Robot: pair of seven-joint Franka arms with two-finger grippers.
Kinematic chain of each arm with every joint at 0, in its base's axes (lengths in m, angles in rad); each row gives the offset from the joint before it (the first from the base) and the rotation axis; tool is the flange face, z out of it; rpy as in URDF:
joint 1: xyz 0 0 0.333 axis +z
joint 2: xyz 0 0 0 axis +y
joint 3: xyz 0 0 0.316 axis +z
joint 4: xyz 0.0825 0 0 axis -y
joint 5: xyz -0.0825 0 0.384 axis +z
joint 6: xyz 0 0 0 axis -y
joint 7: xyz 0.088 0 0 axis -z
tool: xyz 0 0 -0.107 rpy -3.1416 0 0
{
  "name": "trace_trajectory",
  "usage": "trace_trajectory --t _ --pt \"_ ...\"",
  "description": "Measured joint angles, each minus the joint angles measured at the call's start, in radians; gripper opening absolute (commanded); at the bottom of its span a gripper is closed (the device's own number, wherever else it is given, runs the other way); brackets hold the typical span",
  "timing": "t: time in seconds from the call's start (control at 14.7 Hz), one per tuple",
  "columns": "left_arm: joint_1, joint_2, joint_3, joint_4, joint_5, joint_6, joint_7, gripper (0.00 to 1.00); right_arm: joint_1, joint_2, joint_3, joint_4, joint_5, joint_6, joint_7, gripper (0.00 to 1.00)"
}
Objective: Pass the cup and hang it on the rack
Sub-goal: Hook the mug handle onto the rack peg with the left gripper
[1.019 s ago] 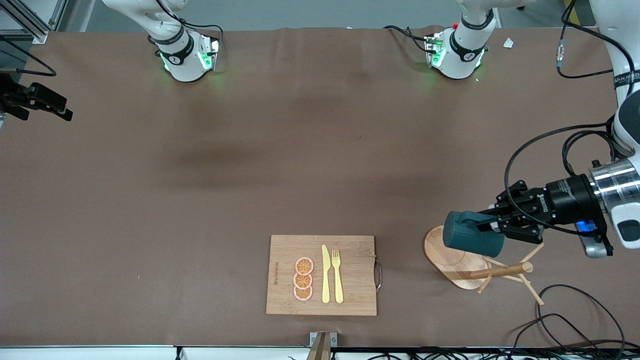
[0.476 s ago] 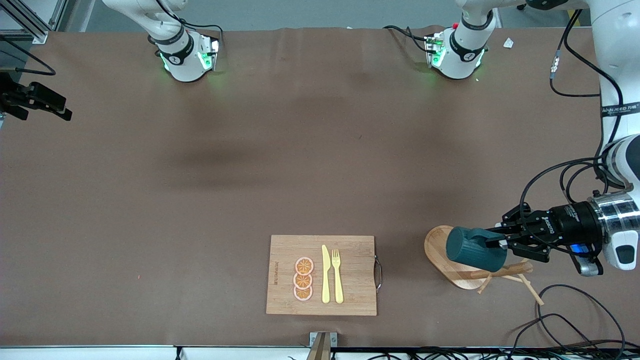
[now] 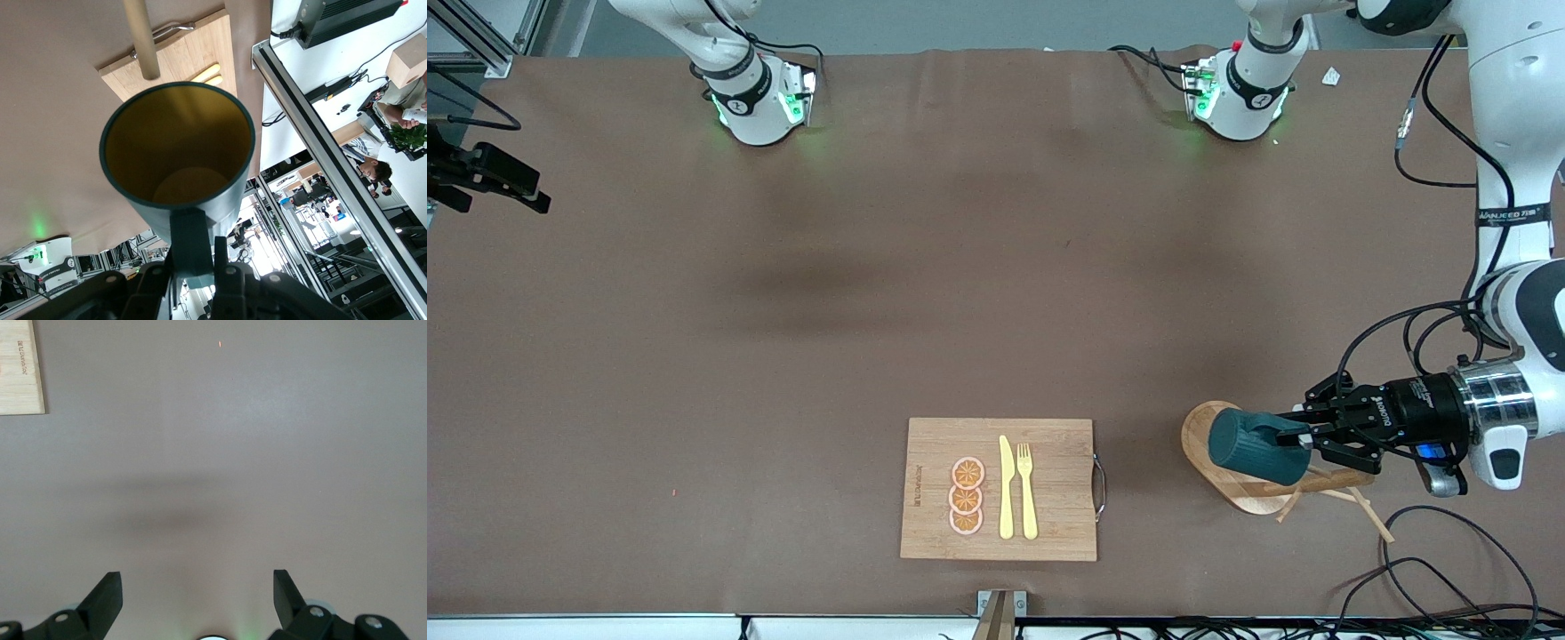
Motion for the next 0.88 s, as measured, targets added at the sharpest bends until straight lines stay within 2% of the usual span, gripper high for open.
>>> trace_trajectory --t 0.88 --pt "0.040 0.036 0.001 -0.004 -0.011 -0.016 -0.001 0.01 0.000 0.007 0.001 0.007 0.000 0.010 0.000 1.00"
